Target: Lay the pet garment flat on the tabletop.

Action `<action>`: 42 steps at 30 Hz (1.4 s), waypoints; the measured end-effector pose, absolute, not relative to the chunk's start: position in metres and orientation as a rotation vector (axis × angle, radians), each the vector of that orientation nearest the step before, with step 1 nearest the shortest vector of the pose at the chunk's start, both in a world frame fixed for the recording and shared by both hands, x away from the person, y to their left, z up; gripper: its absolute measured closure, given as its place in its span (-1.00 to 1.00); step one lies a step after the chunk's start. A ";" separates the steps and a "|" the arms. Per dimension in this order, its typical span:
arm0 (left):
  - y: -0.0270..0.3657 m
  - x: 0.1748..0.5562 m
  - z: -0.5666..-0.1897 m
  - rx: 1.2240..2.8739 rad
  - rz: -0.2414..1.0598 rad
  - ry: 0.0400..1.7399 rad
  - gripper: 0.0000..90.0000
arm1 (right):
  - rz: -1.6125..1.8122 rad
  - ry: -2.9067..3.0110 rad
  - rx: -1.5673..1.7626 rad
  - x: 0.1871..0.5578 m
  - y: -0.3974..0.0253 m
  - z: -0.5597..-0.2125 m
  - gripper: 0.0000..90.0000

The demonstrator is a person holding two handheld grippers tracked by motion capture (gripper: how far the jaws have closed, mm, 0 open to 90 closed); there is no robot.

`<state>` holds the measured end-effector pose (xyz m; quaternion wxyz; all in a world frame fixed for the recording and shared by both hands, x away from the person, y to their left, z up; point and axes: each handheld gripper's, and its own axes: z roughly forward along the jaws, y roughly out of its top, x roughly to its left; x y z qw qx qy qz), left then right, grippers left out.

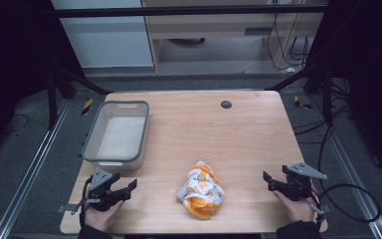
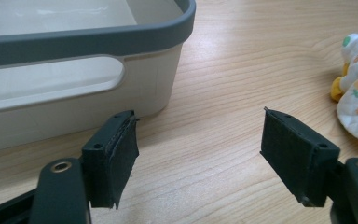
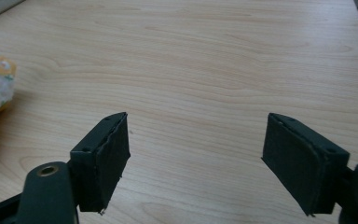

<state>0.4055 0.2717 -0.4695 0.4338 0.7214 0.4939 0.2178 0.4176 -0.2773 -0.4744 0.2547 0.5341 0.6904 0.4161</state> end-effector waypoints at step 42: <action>0.233 0.410 -0.426 1.796 0.545 1.043 0.08 | 1.316 2.026 1.195 0.427 -0.232 -0.435 0.04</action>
